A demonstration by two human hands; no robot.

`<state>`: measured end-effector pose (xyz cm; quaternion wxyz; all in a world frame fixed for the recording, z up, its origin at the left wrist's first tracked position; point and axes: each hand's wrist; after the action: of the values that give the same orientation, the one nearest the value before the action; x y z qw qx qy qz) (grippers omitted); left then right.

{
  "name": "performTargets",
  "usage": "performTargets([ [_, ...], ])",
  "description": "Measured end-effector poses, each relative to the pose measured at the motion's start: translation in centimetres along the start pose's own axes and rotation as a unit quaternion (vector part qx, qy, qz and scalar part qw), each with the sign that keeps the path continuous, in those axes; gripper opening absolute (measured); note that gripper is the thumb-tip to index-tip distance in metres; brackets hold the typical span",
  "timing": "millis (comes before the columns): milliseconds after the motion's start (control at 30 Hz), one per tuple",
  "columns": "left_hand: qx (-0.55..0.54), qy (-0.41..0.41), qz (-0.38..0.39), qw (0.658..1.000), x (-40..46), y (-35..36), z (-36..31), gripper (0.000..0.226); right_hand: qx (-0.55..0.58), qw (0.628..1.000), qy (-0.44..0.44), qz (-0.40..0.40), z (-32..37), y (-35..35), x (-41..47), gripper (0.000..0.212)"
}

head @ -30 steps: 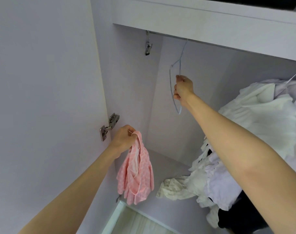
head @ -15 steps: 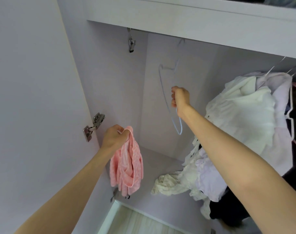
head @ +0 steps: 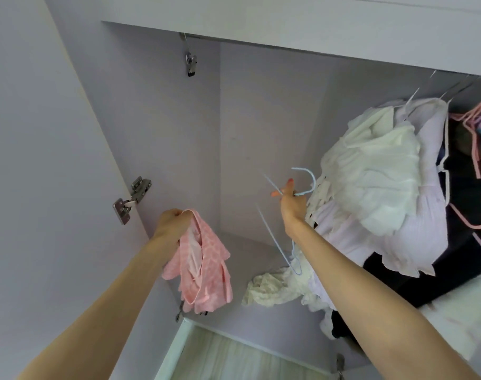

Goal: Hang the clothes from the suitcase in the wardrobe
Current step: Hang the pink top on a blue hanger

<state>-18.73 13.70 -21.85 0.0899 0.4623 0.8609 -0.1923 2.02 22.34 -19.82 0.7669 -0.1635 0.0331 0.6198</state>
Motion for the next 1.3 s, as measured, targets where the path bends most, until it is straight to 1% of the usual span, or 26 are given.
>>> performTargets([
  [100, 0.012, -0.024, -0.014, 1.000, 0.0, 0.7, 0.2, 0.019, -0.042, 0.999, -0.016, 0.018, -1.7, -1.3, -0.7, 0.052],
  [200, 0.022, -0.062, -0.024, 0.998, 0.0, 1.2, 0.7, 0.021, -0.083, 0.996, -0.024, 0.032, -2.9, -2.6, -0.8, 0.047],
  [333, 0.025, -0.065, -0.049, 0.996, 0.2, 1.2, 2.2, 0.020, -0.118, 0.992, -0.019, 0.044, -3.8, -4.3, -0.8, 0.052],
  [367, 0.027, -0.062, -0.062, 0.996, 0.3, 1.1, 2.5, 0.018, -0.123, 0.991, -0.022, 0.046, -4.0, -4.8, -0.9, 0.054],
  [433, 0.049, -0.052, -0.082, 0.994, 0.1, 0.8, 2.6, 0.004, -0.145, 0.987, -0.037, 0.056, -4.6, -5.4, -1.1, 0.057],
  [500, 0.080, -0.044, -0.092, 0.992, -0.6, 0.6, 2.4, 0.015, -0.169, 0.981, -0.048, 0.077, -5.2, -5.8, -1.5, 0.059],
  [600, 0.144, -0.008, -0.096, 0.985, -1.2, 0.7, 2.1, 0.031, -0.192, 0.974, -0.080, 0.096, -5.9, -5.5, -2.0, 0.063],
  [667, 0.200, 0.026, -0.080, 0.976, -2.0, 0.9, 1.9, 0.030, -0.214, 0.966, -0.105, 0.104, -6.1, -4.7, -2.5, 0.067],
  [733, 0.241, 0.055, -0.053, 0.968, -2.9, 1.5, 1.4, 0.022, -0.251, 0.954, -0.126, 0.108, -5.8, -3.8, -3.3, 0.064],
  [833, 0.253, 0.102, -0.006, 0.962, -4.3, 2.8, 0.3, 0.008, -0.308, 0.927, -0.159, 0.144, -4.9, -2.1, -5.0, 0.055],
  [867, 0.244, 0.111, 0.006, 0.963, -4.6, 3.3, 0.1, 0.009, -0.314, 0.922, -0.162, 0.161, -4.7, -1.4, -5.6, 0.054],
  [900, 0.224, 0.117, 0.023, 0.967, -4.8, 3.8, -0.2, 0.014, -0.302, 0.925, -0.157, 0.170, -4.6, -0.8, -6.1, 0.057],
  [967, 0.197, 0.149, 0.068, 0.966, -5.1, 4.4, -0.6, 0.021, -0.235, 0.948, -0.129, 0.170, -4.2, 0.0, -6.9, 0.067],
  [1000, 0.212, 0.182, 0.095, 0.956, -5.3, 4.6, -0.7, 0.021, -0.198, 0.960, -0.125, 0.156, -3.9, 0.1, -7.1, 0.068],
  [1033, 0.250, 0.232, 0.116, 0.933, -5.6, 4.6, -0.9, 0.019, -0.171, 0.967, -0.130, 0.138, -3.7, 0.1, -7.2, 0.067],
  [1067, 0.298, 0.286, 0.129, 0.902, -5.7, 4.5, -0.7, 0.016, -0.154, 0.971, -0.137, 0.123, -3.5, -0.1, -7.1, 0.065],
  [1100, 0.352, 0.327, 0.125, 0.868, -5.7, 4.4, -0.6, 0.013, -0.139, 0.974, -0.141, 0.113, -3.3, -0.2, -6.9, 0.064],
  [1133, 0.407, 0.341, 0.107, 0.841, -5.6, 4.3, -0.5, 0.018, -0.125, 0.976, -0.145, 0.105, -3.3, -0.4, -6.8, 0.066],
  [1167, 0.449, 0.338, 0.090, 0.822, -5.5, 4.2, -0.5, 0.025, -0.112, 0.978, -0.148, 0.101, -3.2, -0.5, -6.7, 0.069],
  [1200, 0.463, 0.338, 0.080, 0.815, -5.2, 4.2, -0.5, 0.027, -0.100, 0.979, -0.150, 0.097, -3.1, -0.7, -6.7, 0.071],
  [1233, 0.450, 0.346, 0.081, 0.820, -5.0, 4.3, -0.6, 0.026, -0.088, 0.980, -0.154, 0.094, -3.1, -0.7, -6.5, 0.071],
  [1300, 0.394, 0.358, 0.097, 0.841, -4.6, 4.5, -0.6, 0.021, -0.064, 0.980, -0.164, 0.095, -3.0, -0.7, -6.2, 0.059],
])
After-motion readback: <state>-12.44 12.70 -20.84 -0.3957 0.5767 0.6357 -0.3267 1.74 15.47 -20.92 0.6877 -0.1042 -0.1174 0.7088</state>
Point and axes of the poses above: each hand's wrist, its own x-axis towards the middle knuckle, its own y-axis out of the palm, z = x × y, and after that the axes turned 3 degrees about y, right-handed
